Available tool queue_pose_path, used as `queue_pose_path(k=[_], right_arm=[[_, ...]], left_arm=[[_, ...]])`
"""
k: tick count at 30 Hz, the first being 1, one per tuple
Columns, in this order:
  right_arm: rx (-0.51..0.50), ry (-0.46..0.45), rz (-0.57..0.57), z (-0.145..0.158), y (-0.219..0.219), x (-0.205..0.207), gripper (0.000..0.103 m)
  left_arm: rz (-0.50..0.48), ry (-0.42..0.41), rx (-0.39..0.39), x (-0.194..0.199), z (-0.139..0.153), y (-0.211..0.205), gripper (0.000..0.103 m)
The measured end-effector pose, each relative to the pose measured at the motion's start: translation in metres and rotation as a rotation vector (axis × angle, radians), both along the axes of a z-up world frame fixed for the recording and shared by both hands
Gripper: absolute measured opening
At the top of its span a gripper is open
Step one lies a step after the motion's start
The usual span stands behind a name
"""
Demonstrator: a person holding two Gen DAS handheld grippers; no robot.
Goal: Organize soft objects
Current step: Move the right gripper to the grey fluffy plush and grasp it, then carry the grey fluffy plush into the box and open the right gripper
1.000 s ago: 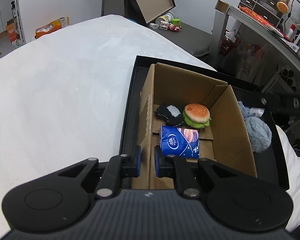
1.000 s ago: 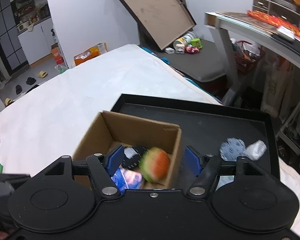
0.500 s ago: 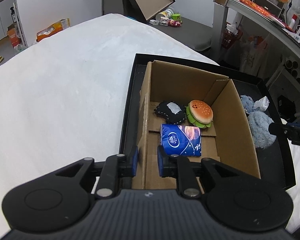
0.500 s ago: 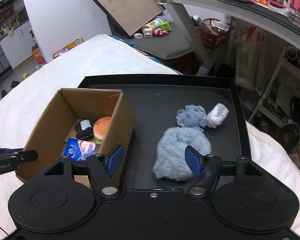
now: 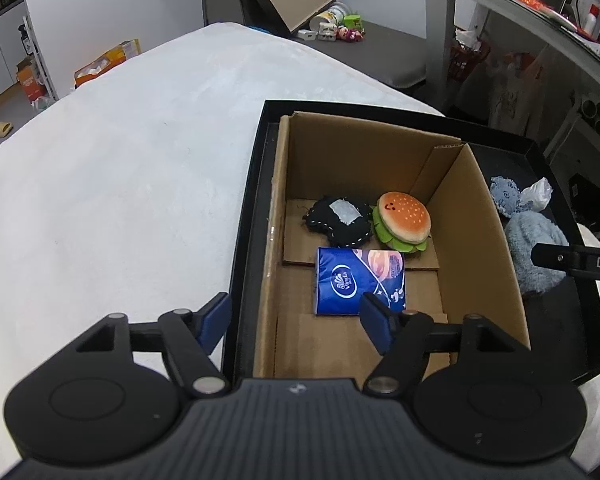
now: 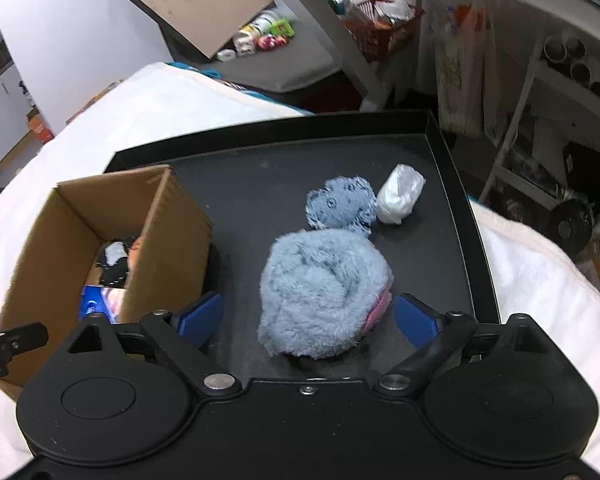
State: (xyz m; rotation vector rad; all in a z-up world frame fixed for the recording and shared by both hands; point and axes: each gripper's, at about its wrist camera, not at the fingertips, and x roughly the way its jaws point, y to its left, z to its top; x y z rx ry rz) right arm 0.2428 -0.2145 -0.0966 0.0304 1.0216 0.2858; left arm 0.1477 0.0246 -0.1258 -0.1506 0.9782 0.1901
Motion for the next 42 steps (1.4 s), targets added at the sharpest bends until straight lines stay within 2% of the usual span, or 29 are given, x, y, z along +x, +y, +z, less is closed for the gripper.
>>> queue_pose_path(k=[6,16,19,20,23,27,42], right_arm=[[0.002,0.028,-0.036,-0.013,-0.001,0.009,0.103],[-0.017,0.028,-0.011,-0.025,0.009,0.015,0.102],[-0.032,0.035,0.0,-0.028,0.009,0.014,0.081],[-0.049,0.029,-0.003,-0.027,0.009,0.014,0.07],[-0.026,0.037,0.005,-0.024,0.005,0.014,0.064],[-0.009,0.04,-0.003,-0.018,0.0,0.013,0.061],[0.048,-0.028,-0.007,0.028,-0.006,0.007,0.06]], left_arm=[[-0.019,0.019,0.04,0.006,-0.002,-0.01,0.074],[-0.035,0.043,0.07,0.012,-0.007,-0.017,0.075],[-0.031,0.047,0.071,0.013,-0.008,-0.017,0.076],[-0.03,0.047,0.071,0.013,-0.008,-0.017,0.076],[-0.029,0.045,0.072,0.013,-0.007,-0.017,0.076],[-0.03,0.04,0.068,0.012,-0.007,-0.017,0.076],[-0.016,0.02,0.015,0.003,-0.005,-0.004,0.076]])
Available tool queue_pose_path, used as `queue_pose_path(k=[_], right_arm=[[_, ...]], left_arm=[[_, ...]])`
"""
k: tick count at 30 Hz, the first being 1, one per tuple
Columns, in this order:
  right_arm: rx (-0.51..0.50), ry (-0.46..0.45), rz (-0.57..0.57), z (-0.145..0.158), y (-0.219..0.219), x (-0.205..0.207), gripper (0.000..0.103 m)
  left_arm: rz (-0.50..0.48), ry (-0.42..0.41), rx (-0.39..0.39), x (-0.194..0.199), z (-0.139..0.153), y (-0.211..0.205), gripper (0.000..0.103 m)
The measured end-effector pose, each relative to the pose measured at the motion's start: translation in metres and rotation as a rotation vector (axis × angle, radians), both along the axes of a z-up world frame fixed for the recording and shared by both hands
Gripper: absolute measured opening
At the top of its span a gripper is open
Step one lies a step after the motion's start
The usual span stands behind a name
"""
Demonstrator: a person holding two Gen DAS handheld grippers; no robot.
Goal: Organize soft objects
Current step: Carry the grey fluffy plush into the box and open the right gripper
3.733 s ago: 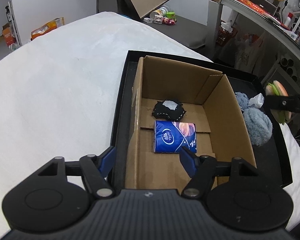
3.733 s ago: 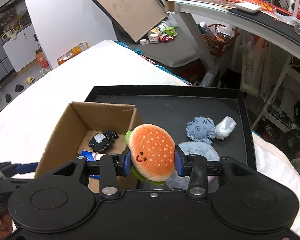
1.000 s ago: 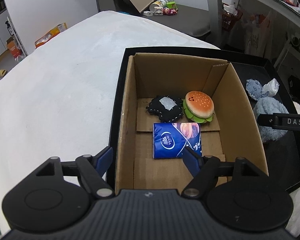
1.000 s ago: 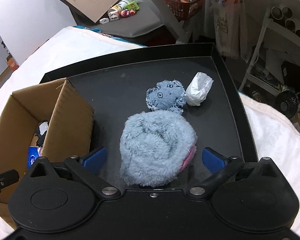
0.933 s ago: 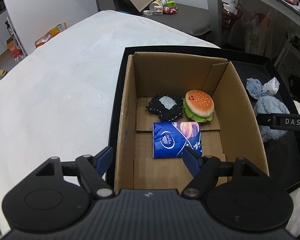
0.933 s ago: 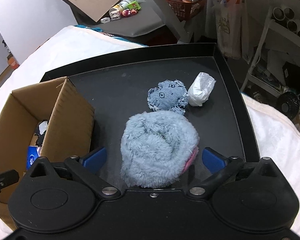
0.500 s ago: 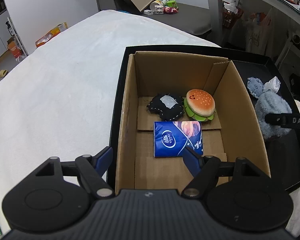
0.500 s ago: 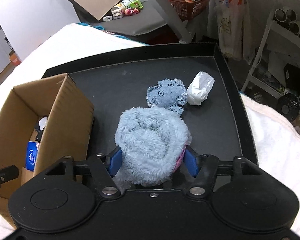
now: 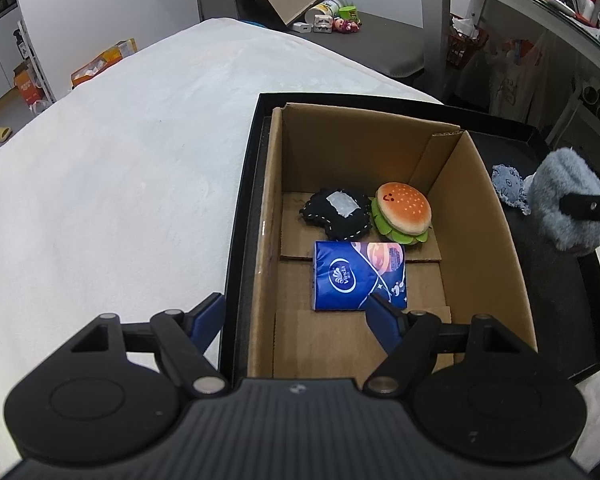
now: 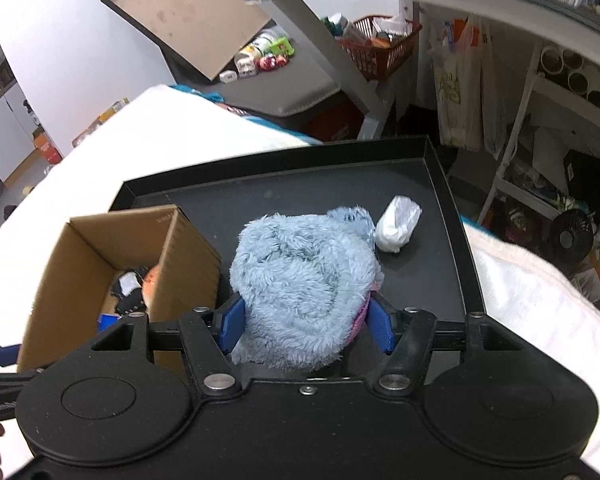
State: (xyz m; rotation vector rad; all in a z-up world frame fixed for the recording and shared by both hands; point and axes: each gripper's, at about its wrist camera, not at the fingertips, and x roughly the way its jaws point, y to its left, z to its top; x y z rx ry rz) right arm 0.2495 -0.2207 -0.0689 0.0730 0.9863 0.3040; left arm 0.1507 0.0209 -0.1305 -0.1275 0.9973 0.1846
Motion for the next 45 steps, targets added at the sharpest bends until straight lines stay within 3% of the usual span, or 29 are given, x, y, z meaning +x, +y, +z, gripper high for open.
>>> queue_pose_path(k=[20,26,34,41,45], right_arm=[[0.047,-0.071,0.074,0.048,0.033,-0.013,0.06],[0.057,-0.088,0.131,0.06,0.053,-0.016,0.06],[0.062,-0.074,0.213,0.062,0.079,-0.025,0.061],[0.05,-0.04,0.271,0.058,0.097,-0.035,0.061],[0.056,-0.015,0.292,0.054,0.106,-0.04,0.061]], left_arm=[[0.004,-0.043,-0.059,-0.02,0.0,0.02,0.072],[0.009,-0.059,-0.086,-0.025,-0.001,0.028,0.064],[0.007,-0.063,-0.13,-0.031,-0.003,0.034,0.042],[0.005,-0.074,-0.147,-0.035,-0.001,0.036,0.036],[0.009,-0.075,-0.16,-0.037,-0.002,0.037,0.026]])
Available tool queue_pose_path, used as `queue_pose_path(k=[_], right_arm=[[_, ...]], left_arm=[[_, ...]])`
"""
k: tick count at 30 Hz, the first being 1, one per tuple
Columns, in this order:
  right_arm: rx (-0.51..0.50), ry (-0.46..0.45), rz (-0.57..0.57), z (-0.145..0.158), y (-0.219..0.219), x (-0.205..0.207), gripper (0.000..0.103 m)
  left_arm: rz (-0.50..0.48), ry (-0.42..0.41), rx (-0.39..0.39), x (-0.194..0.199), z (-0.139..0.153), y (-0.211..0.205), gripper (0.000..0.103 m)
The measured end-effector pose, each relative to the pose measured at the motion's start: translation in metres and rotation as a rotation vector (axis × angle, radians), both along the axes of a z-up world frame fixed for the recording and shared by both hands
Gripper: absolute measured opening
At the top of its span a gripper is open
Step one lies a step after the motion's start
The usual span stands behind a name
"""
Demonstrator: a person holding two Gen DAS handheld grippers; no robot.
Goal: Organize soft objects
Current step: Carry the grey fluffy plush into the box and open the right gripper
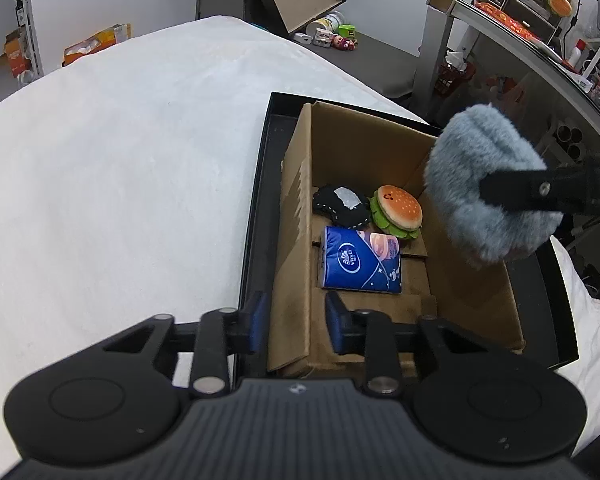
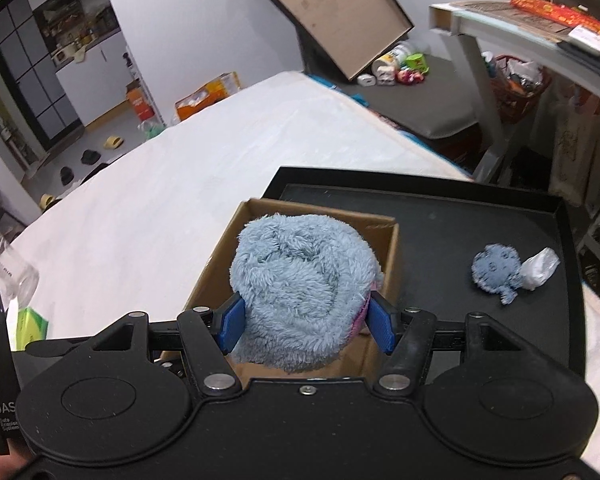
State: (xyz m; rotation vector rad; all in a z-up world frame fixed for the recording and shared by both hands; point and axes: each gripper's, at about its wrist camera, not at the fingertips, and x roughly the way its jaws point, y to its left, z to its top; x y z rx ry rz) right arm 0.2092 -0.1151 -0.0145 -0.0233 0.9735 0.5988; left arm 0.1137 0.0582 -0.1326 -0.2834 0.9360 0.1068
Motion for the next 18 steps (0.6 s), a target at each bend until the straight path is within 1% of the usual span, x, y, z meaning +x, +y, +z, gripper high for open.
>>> queue_pose_path(k=[2,4,10,12,14,18], right_arm=[[0.0,0.011,0.01,-0.003,0.005,-0.003,0.061],[-0.003,0.02,0.017,-0.005,0.008,-0.005,0.061],[-0.006,0.04,0.019,-0.011,0.013,-0.01,0.062],[0.005,0.056,0.037,-0.012,0.015,-0.011,0.069],[0.011,0.068,0.051,-0.013,0.017,-0.014,0.073],[0.014,0.081,0.057,-0.015,0.017,-0.016,0.073]], left_arm=[[0.007,0.003,-0.007,-0.001,-0.001,0.001,0.02],[0.007,0.001,-0.016,-0.003,-0.001,0.002,0.012],[0.006,-0.003,-0.013,-0.002,-0.001,0.001,0.012],[0.006,-0.004,-0.015,-0.002,-0.001,0.002,0.012],[0.006,-0.005,-0.012,-0.003,-0.001,0.002,0.012],[0.008,-0.005,-0.013,-0.003,0.0,0.003,0.012]])
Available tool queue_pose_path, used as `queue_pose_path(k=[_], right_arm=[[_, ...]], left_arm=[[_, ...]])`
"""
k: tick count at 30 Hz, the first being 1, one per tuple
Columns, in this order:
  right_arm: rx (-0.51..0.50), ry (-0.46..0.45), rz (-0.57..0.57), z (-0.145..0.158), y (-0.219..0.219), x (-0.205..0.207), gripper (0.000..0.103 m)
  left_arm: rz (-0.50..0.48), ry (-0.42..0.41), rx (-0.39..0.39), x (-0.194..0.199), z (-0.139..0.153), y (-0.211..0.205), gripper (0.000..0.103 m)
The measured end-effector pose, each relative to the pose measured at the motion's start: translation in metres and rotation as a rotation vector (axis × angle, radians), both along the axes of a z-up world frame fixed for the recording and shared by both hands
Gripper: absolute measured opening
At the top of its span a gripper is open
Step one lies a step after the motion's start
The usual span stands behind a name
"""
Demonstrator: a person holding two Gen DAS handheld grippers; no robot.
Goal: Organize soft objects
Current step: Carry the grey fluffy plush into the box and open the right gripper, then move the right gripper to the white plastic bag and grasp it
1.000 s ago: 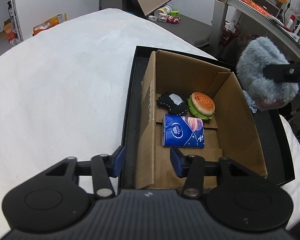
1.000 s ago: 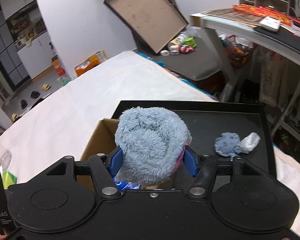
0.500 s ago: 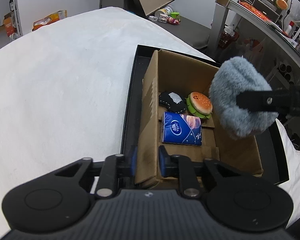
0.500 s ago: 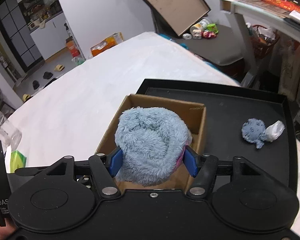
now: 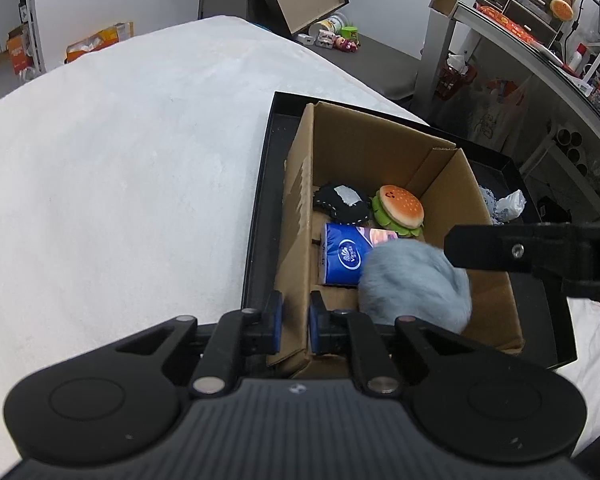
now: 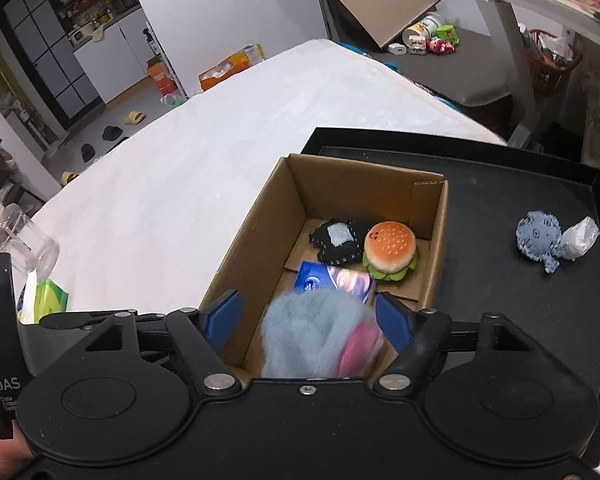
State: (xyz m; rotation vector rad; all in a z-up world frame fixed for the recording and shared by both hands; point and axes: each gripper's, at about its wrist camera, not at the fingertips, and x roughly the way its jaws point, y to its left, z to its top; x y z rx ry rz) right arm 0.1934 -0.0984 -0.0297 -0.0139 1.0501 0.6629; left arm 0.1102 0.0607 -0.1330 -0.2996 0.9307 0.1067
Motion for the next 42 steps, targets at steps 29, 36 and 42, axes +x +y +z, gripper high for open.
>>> queue_pose_path(k=[29,36,42], right_arm=[[-0.002,-0.058,-0.139,-0.006,-0.065,0.021,0.074],[-0.001,-0.045,-0.189,-0.02,-0.087,0.036,0.075],[-0.002,-0.04,-0.248,-0.034,-0.106,0.05,0.079]], left_arm=[[-0.007,0.059,0.128,0.021,0.005,-0.025,0.043],[-0.012,0.076,0.146,0.033,0.004,-0.033,0.059],[-0.021,0.091,0.181,0.041,0.004,-0.04,0.066]])
